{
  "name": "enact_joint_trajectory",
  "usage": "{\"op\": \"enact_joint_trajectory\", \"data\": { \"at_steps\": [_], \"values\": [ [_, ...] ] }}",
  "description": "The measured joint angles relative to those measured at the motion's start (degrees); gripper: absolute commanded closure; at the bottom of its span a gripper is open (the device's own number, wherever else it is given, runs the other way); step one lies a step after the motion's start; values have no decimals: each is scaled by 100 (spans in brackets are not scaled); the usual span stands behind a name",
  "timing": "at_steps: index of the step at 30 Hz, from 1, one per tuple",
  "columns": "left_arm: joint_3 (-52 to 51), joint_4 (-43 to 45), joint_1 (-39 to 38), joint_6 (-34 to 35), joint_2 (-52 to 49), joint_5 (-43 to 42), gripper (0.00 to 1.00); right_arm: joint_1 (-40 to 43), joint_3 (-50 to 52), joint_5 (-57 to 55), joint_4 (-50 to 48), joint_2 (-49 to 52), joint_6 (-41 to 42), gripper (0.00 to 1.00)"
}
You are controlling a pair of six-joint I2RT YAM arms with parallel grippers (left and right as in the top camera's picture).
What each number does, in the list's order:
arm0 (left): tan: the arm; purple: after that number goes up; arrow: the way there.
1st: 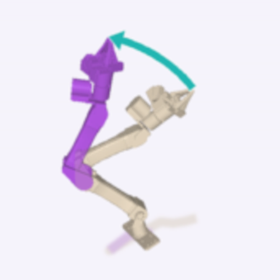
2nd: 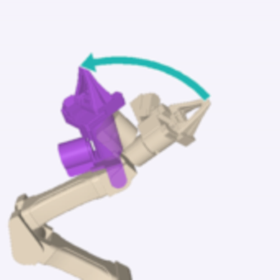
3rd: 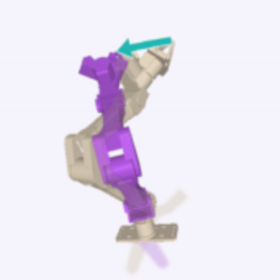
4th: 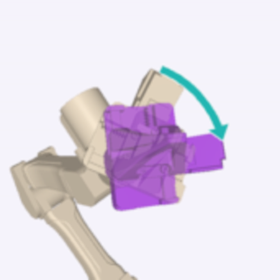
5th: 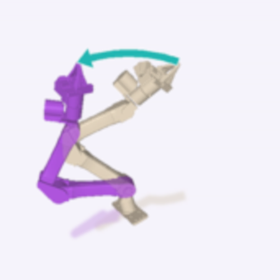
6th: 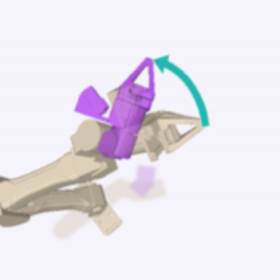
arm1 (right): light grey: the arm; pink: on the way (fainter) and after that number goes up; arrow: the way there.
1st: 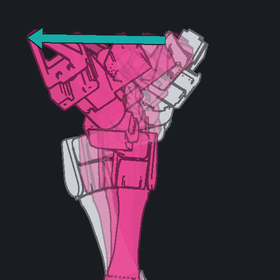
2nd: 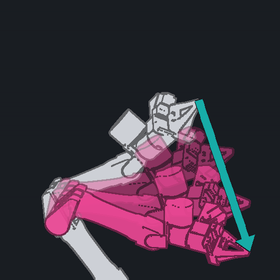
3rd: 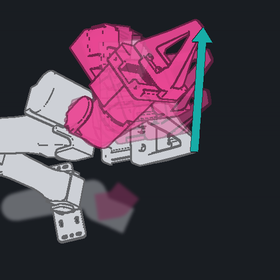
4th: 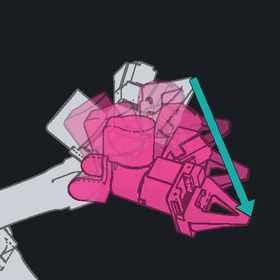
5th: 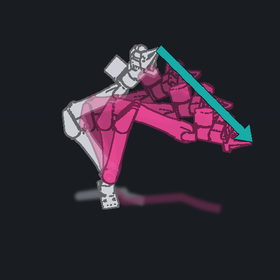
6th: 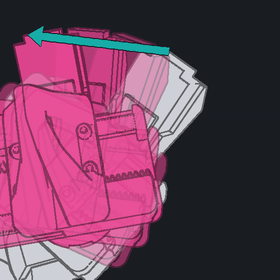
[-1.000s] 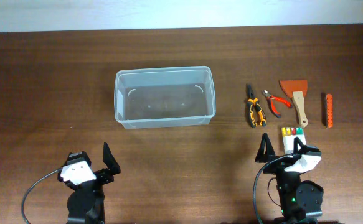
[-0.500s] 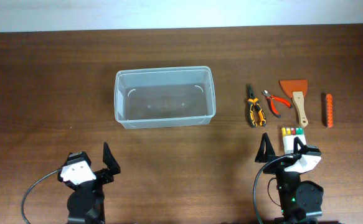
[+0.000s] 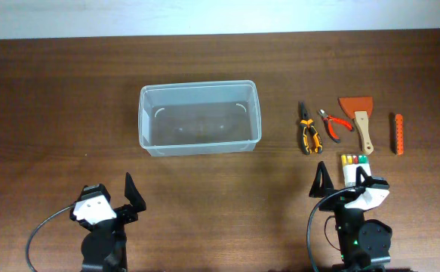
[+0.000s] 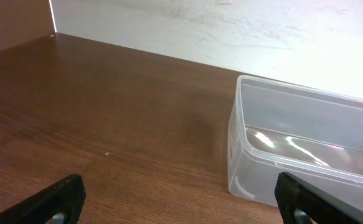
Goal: Pack container
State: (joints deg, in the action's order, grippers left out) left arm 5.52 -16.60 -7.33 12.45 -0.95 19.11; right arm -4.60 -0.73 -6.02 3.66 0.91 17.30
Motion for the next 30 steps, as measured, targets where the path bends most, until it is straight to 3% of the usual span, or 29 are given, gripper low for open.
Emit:
{"op": "enact_joint_trajectory", "data": {
  "at_steps": [21,27,30],
  "values": [
    [0,-2,0,0,0,0,1,0,0,-367,-70,55,-109,1],
    [0,-2,0,0,0,0,1,0,-116,-516,-275,804,-481,2],
    [0,-2,0,0,0,-2,1,0,-741,-627,-367,1519,-734,1]
  ]
}}
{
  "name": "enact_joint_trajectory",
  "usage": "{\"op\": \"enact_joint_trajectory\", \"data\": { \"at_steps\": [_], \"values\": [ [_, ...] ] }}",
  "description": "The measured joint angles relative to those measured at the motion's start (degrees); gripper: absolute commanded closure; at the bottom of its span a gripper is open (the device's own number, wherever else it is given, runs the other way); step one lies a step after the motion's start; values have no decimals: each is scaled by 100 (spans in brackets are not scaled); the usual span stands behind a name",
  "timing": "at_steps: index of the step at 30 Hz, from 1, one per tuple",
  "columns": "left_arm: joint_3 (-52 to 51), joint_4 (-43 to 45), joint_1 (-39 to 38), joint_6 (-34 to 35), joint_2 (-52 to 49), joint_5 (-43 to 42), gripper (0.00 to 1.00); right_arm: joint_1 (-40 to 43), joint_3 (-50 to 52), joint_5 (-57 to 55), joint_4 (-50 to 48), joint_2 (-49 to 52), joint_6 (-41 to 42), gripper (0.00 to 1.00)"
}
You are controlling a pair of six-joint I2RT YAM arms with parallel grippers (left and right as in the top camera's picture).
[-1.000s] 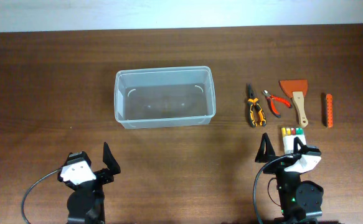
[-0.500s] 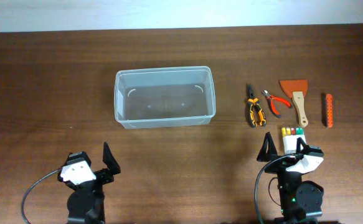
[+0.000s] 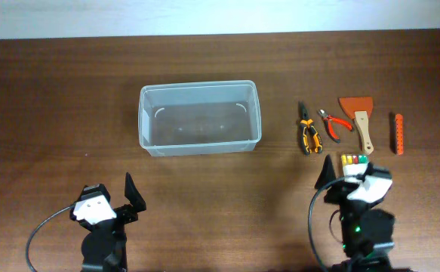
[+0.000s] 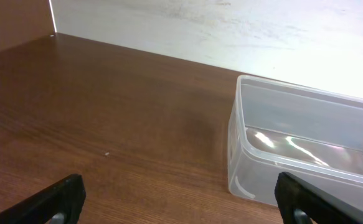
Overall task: Pack container
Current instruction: 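Move the right gripper over the orange-black pliers and lower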
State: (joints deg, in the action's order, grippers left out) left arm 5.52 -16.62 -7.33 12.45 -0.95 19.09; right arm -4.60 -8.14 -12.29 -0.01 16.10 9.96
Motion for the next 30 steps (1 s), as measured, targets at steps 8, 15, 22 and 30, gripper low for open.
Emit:
{"op": "enact_joint_trajectory", "data": {
  "at_steps": [8,15,22,30],
  "values": [
    [0,0,0,0,0,2,1,0,-3668,-164,1360,2669,-463,1],
    [0,0,0,0,-2,2,1,0,-7044,284,3993,5141,-566,1],
    [0,0,0,0,0,2,1,0,-8979,586,5233,6791,-636,1],
    [0,0,0,0,0,2,1,0,-9055,1049,5626,7121,-669,13]
  ]
}}
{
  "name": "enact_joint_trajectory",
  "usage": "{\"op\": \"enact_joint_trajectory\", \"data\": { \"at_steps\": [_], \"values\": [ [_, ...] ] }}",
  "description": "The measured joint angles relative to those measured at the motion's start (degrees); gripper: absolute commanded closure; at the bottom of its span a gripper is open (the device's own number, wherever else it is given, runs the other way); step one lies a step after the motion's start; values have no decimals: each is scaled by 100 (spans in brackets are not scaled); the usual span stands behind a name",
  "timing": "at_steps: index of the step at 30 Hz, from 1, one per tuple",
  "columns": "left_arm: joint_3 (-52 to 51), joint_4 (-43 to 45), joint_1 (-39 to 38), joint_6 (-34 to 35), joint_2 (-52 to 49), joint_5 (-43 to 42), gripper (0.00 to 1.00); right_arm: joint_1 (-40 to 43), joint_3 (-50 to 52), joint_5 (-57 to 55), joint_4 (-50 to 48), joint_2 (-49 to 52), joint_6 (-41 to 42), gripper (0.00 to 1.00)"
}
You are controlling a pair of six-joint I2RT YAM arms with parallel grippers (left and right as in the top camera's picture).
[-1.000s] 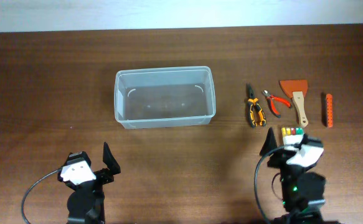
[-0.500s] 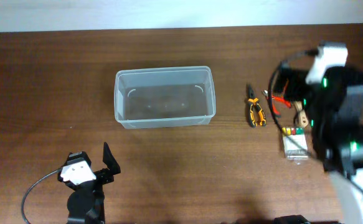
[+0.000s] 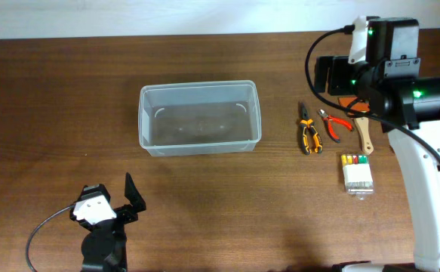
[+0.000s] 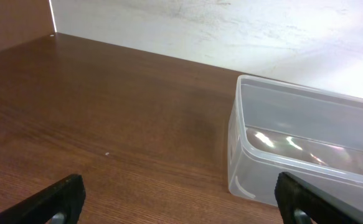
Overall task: Pack container
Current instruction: 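Move the right gripper over the orange-black pliers and lower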
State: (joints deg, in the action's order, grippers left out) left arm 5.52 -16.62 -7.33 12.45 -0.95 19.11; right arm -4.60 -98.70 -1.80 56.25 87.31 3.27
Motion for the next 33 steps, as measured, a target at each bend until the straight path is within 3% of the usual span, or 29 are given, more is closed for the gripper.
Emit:
{"op": "enact_joint_trajectory", "data": {
  "at_steps": [4,16,25,33],
  "values": [
    [0,-2,0,0,0,0,1,0,-48,63,210,284,-11,30],
    [0,-2,0,0,0,0,1,0,-59,87,1078,2155,-28,30],
    [0,0,0,0,0,0,1,-50,632,90,1027,2221,-26,34],
    [0,0,0,0,0,0,1,-267,1700,87,227,2256,-26,34]
  ]
}}
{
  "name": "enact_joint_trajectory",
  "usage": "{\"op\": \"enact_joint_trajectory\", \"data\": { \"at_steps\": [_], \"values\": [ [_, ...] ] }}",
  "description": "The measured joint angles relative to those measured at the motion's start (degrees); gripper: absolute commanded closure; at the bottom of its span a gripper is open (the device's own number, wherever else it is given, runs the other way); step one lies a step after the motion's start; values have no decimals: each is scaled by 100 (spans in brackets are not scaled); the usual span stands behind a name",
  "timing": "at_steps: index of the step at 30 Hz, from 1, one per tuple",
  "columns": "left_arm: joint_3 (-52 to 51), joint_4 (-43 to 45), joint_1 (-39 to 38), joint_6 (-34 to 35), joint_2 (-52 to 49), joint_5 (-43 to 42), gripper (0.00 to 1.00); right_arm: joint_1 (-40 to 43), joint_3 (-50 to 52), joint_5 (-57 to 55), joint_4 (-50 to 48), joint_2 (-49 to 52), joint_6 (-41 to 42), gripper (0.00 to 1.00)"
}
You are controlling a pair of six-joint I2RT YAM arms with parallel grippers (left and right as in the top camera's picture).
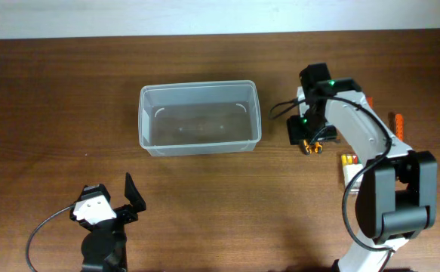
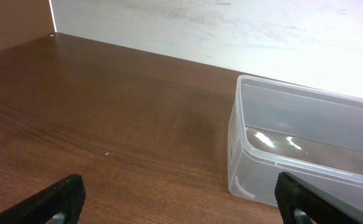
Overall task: Pack container
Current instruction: 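Move the right gripper over the orange-black pliers and lower, then close the right gripper on the orange-black pliers handles and lift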
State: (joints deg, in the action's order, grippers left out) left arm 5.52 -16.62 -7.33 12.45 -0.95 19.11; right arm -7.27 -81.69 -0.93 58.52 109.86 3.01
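Note:
The clear plastic container (image 1: 198,148) stands empty at mid-table; the left wrist view shows it at the right (image 2: 306,143). My right gripper (image 1: 308,136) is down at the orange-and-black pliers (image 1: 312,147), just right of the container. The gripper covers most of the pliers, and the overhead view does not show how its jaws stand. My left gripper (image 1: 118,198) rests near the front left edge. Its fingers (image 2: 63,199) stand wide apart with nothing between them.
A box of coloured markers (image 1: 348,161) lies under the right forearm, partly covered. An orange file (image 1: 392,115) peeks out at the far right. The right arm hides the other tools beside the pliers. A pale wall (image 2: 231,25) runs behind the table.
The right arm was raised above the tools at the back right; now it reaches low with its gripper at the pliers beside the container. The left arm has not moved.
Both arms sat at the front edge, the right one beside the marker box, with the tools laid out right of the empty container. The right arm shifted slightly, then stood high over the tools, and now has its gripper down on the pliers. The left stayed put.

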Motion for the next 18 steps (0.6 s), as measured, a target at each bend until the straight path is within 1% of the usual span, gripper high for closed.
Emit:
{"op": "enact_joint_trajectory", "data": {
  "at_steps": [4,5,8,18],
  "values": [
    [0,0,0,0,0,0,1,-2,138,0,-223,2,0,35],
    [0,0,0,0,0,0,1,-2,138,0,-284,2,2,38],
    [0,0,0,0,0,0,1,-2,140,0,-417,2,-7,41],
    [0,0,0,0,0,0,1,-2,140,-26,-732,2,-90,41]
  ]
}}
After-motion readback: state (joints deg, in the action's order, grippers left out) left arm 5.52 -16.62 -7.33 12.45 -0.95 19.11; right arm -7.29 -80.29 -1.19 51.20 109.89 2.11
